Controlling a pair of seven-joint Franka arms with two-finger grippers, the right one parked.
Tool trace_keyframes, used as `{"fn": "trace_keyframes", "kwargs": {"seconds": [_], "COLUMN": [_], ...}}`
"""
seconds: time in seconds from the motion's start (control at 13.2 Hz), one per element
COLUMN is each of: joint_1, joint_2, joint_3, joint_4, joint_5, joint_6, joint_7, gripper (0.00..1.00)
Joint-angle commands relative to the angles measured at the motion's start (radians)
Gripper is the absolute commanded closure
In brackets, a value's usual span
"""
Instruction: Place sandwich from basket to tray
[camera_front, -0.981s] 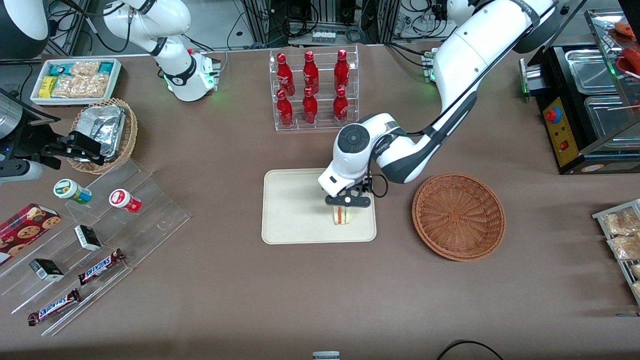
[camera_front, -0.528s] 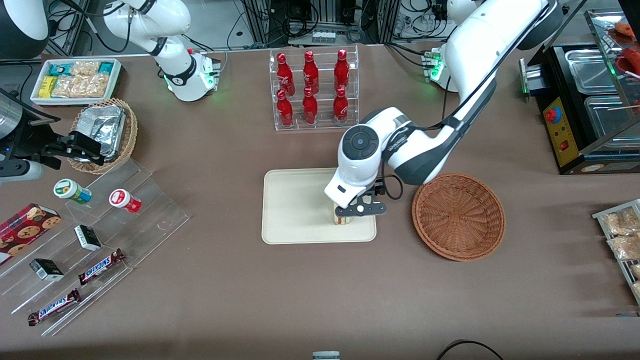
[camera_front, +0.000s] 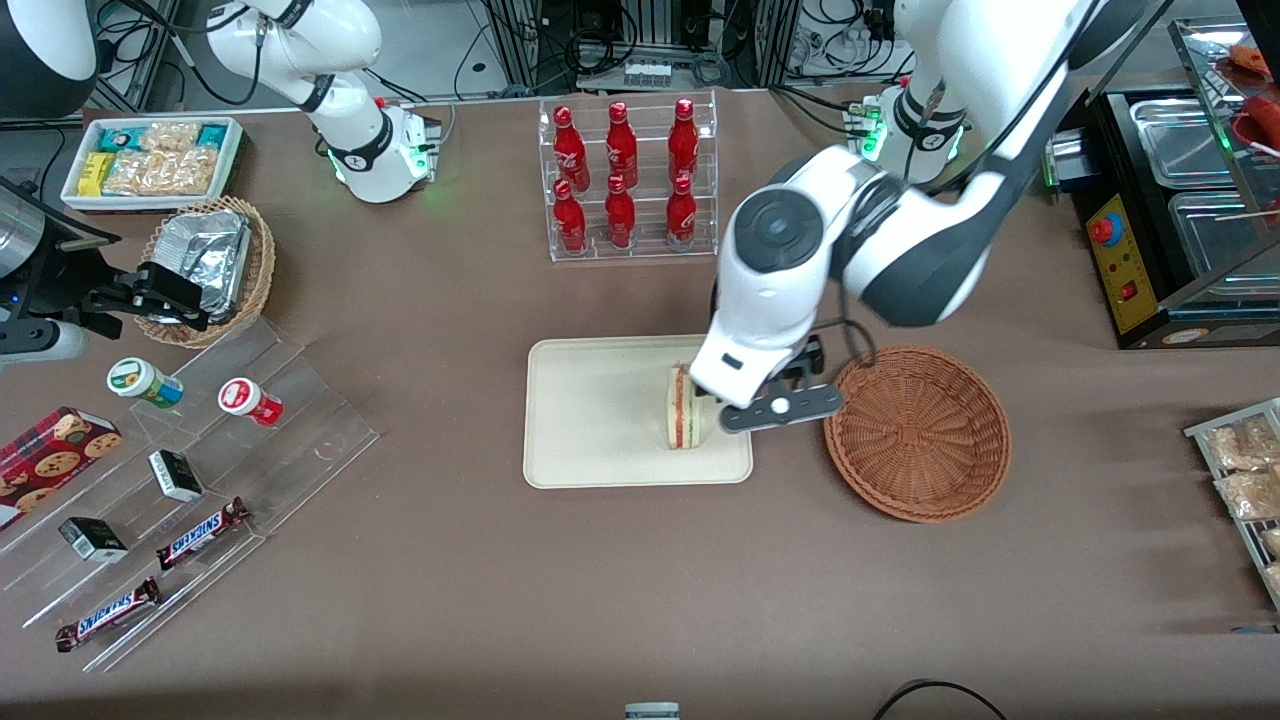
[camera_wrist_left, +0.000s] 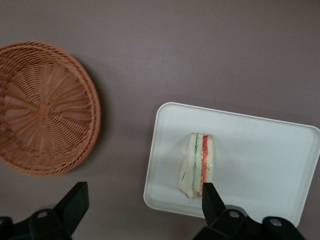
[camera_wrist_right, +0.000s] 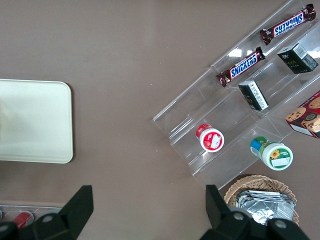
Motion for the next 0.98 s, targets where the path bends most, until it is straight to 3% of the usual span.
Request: {"fn": "trace_keyframes", "kwargs": {"seconds": [0.0, 0.15, 0.38, 0.91], "joint_1": [0.062, 0.064, 0.076, 0.2], "joint_2": [-0.09, -0.183, -0.314, -0.45], "joint_3": [0.0, 0.059, 0.197, 0.279], "joint_4": [0.011, -0.018, -0.067, -0.107], "joint_5": [-0.094, -0.122, -0.234, -0.228], "joint_6": [-0.11, -0.192, -0.208, -0.322], "joint_7": [0.103, 0.263, 0.421, 0.751], "gripper": [0.0, 0.0, 0.0, 0.0]}}
